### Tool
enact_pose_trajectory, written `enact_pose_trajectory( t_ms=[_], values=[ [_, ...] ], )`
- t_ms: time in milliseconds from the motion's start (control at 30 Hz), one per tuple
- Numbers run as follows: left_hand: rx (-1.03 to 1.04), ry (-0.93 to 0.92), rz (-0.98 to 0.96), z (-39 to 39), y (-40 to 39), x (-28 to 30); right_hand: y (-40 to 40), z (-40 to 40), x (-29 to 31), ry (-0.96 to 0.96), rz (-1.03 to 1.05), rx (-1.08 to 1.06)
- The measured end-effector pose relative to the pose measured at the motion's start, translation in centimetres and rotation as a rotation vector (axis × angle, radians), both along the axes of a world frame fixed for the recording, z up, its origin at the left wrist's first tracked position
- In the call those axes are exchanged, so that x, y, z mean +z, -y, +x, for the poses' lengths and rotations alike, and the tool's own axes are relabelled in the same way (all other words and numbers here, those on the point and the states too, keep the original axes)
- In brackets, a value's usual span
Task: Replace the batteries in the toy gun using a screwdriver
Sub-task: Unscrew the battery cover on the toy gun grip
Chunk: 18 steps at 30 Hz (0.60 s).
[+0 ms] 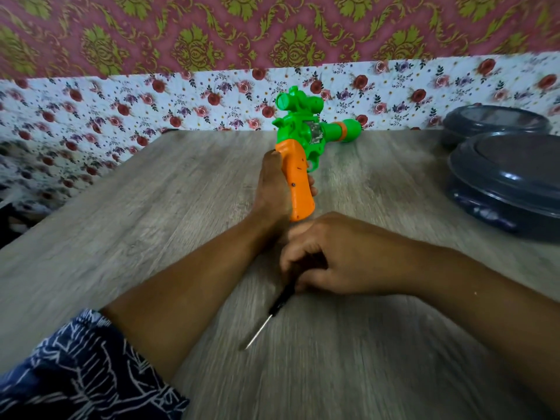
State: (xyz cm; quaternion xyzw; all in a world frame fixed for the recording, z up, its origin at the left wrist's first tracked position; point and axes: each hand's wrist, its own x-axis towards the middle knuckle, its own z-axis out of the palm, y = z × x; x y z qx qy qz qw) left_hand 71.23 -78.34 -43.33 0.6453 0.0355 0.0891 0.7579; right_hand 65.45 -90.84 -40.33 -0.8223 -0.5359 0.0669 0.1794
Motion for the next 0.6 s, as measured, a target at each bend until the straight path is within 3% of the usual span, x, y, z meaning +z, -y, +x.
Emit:
enact_pose_trajectory(
  t_ms=[200,367,533,600],
  values=[
    [0.009,-0.024,-0.035,0.4,-0.1,-0.3,3.7,3.2,1.4,0.067,-0.193,-0.276],
    [0.01,-0.02,-0.042,0.6,0.1,-0.5,4.5,3.5,1.8,-0.039,-0.208,-0.348],
    [0.076,0.001,0.059,0.6,0.5,-0.8,2.0,3.4,0.1,-0.051,0.416,-0.581],
    [0.079,0.009,0.093,0.9,0.5,-1.1,0.4,3.4,-0.9,-0.01,0.571,-0.619]
  ],
)
